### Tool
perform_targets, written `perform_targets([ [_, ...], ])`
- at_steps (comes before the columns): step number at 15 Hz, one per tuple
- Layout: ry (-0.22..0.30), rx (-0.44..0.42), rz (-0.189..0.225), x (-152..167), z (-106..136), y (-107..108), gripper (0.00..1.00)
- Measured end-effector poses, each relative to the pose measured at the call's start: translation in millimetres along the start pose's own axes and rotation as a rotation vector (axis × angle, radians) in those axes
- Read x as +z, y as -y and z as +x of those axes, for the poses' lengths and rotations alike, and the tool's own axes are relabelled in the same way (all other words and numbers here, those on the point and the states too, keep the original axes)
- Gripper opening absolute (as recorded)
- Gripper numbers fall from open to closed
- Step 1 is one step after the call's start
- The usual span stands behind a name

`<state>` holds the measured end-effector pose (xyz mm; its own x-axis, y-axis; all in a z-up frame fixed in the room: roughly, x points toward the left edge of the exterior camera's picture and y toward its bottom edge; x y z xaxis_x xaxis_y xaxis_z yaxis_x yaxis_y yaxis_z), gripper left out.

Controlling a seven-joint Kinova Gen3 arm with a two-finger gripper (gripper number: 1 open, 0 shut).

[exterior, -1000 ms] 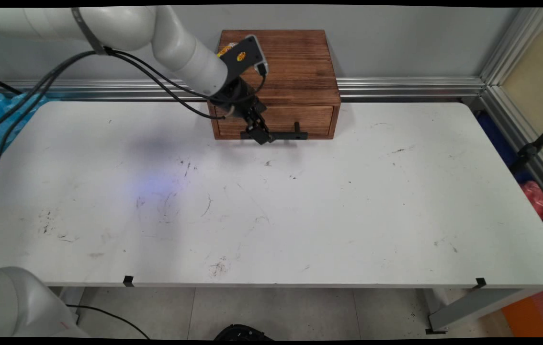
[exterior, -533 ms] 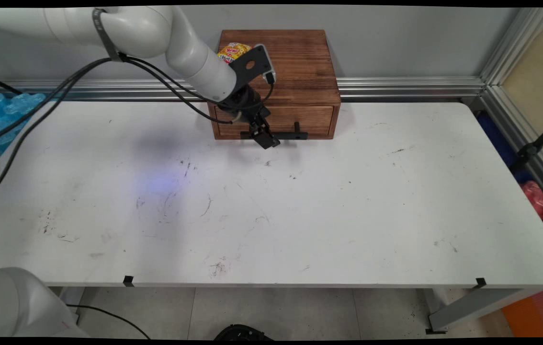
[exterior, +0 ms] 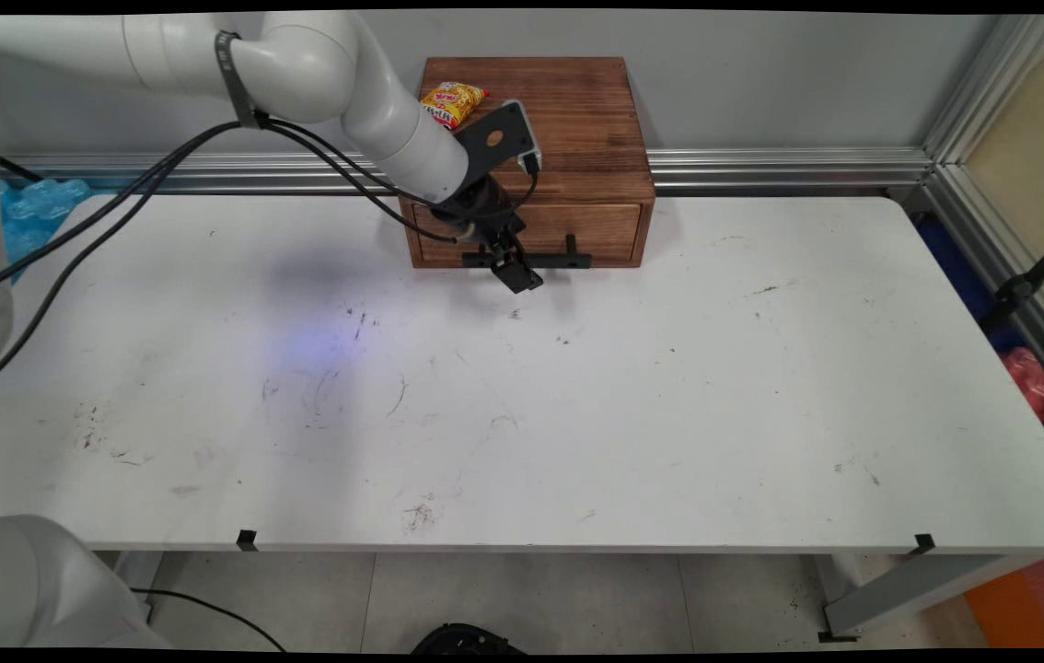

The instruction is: Open the drawer

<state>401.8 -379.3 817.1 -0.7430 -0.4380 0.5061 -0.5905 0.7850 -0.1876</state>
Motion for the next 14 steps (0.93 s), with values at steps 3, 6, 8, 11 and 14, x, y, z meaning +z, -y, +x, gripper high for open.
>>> perform_targets([
  [3, 0.012, -0.007, -0.008, 4.5, -1.3, 0.1, 1.00],
  [6, 0.029, -0.017, -0.019, 8.7, -3.3, -0.5, 1.00],
  [8, 0.040, -0.025, -0.026, 10.8, -4.6, -1.5, 1.00],
  [11, 0.050, -0.033, -0.035, 12.6, -5.6, -3.6, 1.00],
  [14, 0.059, -0.043, -0.049, 14.3, -6.1, -7.2, 1.00],
])
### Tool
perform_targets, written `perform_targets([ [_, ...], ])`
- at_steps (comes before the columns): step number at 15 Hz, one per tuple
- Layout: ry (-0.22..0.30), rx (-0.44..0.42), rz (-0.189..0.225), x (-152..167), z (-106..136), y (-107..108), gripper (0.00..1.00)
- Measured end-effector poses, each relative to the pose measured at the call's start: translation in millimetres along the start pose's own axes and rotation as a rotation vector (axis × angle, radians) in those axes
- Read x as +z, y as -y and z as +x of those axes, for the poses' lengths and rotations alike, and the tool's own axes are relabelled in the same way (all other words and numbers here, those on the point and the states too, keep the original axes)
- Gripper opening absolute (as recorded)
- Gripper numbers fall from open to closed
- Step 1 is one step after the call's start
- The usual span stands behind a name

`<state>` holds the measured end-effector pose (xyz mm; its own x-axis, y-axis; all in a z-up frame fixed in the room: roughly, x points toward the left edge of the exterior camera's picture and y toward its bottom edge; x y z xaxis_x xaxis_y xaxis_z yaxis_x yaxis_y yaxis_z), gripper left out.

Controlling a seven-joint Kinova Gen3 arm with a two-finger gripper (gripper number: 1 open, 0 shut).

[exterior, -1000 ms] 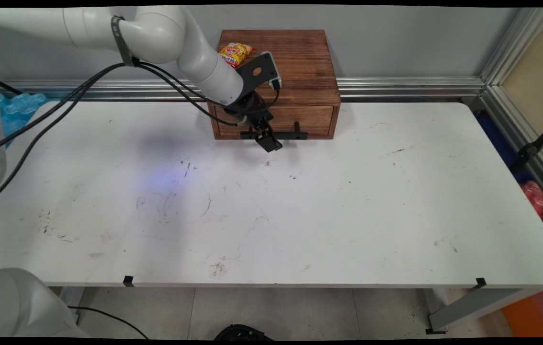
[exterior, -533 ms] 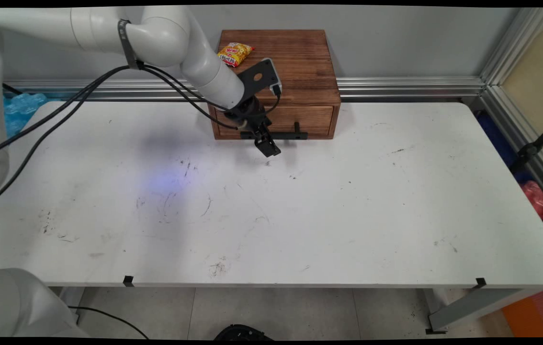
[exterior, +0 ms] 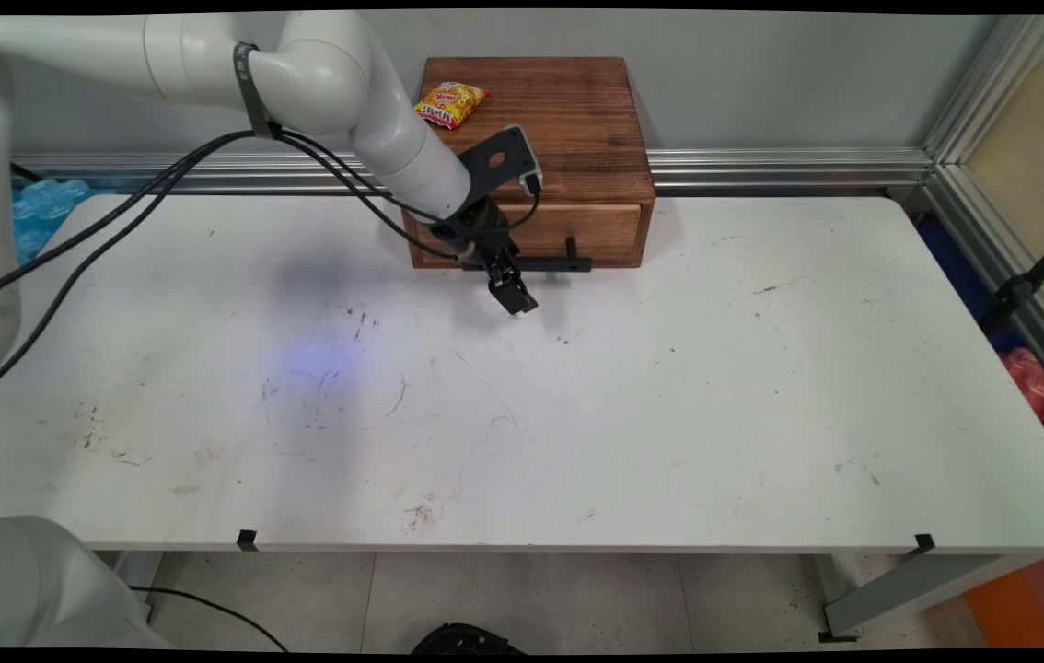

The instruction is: Open the drawer

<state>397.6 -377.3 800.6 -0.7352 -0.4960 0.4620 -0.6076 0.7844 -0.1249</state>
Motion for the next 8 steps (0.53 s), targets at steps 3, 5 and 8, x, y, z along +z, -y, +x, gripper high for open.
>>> perform_targets([
  [3, 0.005, -0.005, -0.009, 1.0, 0.1, -3.0, 1.00],
  [5, 0.008, -0.010, -0.018, 1.8, 0.5, -6.4, 1.00],
  [8, 0.011, -0.014, -0.029, 2.4, 0.5, -11.1, 1.00],
])
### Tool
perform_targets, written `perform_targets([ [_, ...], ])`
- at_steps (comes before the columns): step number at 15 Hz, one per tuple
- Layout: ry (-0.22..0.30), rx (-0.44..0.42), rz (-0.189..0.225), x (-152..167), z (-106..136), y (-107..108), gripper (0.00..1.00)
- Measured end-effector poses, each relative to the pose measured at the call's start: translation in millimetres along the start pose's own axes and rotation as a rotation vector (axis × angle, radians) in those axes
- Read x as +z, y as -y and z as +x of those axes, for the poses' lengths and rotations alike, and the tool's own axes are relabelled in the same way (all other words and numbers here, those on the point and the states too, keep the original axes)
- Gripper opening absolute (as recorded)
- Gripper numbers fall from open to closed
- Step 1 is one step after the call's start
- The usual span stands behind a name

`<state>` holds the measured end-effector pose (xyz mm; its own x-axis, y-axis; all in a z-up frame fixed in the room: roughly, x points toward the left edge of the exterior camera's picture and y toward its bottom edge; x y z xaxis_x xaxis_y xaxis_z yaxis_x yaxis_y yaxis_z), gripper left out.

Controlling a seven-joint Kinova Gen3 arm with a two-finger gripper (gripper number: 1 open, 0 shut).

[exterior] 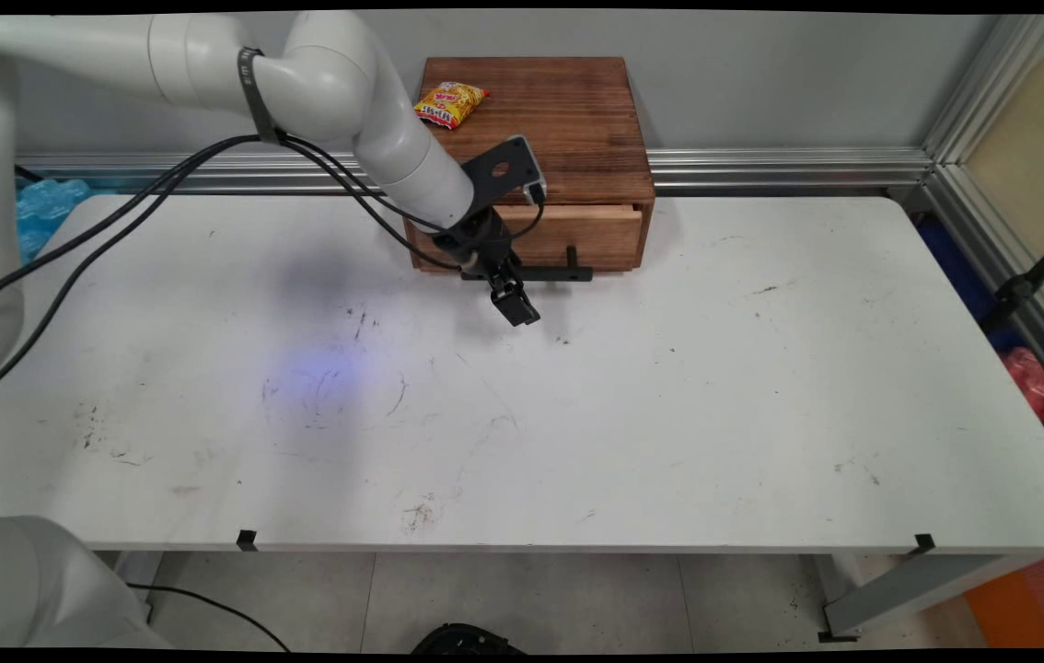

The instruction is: Open the drawer

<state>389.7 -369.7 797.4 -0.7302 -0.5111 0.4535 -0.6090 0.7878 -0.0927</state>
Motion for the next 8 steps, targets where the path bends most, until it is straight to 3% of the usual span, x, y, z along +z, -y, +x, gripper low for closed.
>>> perform_targets([
  [8, 0.007, -0.012, -0.033, 0.2, 0.9, -15.9, 1.00],
])
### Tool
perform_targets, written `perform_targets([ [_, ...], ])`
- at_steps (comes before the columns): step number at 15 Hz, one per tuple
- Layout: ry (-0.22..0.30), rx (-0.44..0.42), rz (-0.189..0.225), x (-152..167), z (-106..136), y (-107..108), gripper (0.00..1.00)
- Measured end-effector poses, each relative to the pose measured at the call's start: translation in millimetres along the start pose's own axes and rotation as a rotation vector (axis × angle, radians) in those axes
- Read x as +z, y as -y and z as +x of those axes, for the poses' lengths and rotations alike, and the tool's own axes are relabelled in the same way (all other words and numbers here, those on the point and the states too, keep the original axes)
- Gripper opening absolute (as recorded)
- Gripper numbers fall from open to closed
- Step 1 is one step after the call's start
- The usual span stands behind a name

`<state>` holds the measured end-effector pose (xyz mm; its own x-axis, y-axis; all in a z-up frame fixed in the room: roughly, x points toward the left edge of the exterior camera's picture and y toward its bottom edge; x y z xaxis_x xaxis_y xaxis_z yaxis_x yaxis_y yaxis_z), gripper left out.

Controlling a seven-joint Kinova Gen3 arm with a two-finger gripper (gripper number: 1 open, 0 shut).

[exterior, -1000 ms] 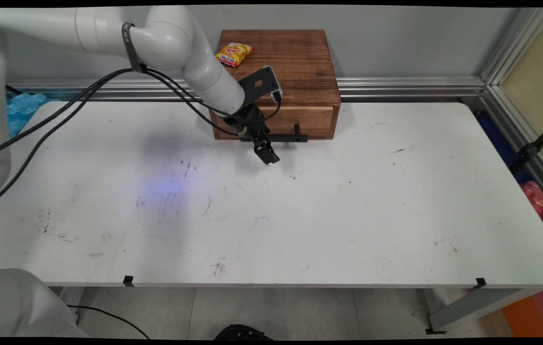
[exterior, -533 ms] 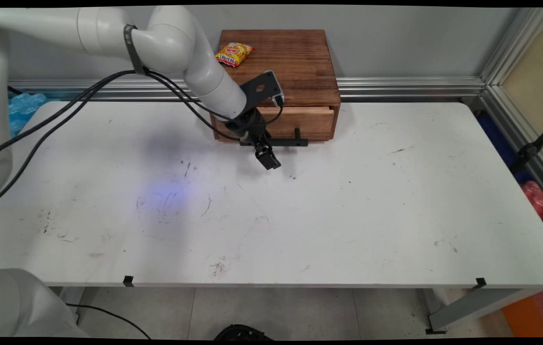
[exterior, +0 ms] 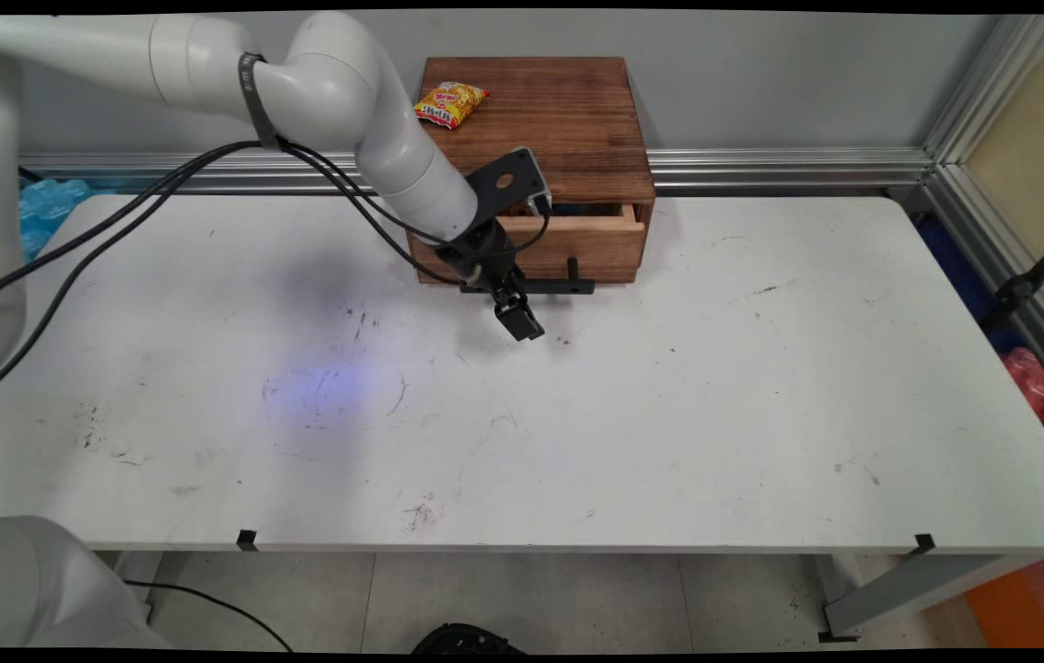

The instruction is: Open the drawer

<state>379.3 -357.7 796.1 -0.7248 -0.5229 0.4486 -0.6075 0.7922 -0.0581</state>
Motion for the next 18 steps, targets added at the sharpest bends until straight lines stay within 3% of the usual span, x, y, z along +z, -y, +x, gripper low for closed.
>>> perform_targets([
  [18, 0.019, -0.012, -0.080, -13.3, -3.5, -48.5, 1.00],
])
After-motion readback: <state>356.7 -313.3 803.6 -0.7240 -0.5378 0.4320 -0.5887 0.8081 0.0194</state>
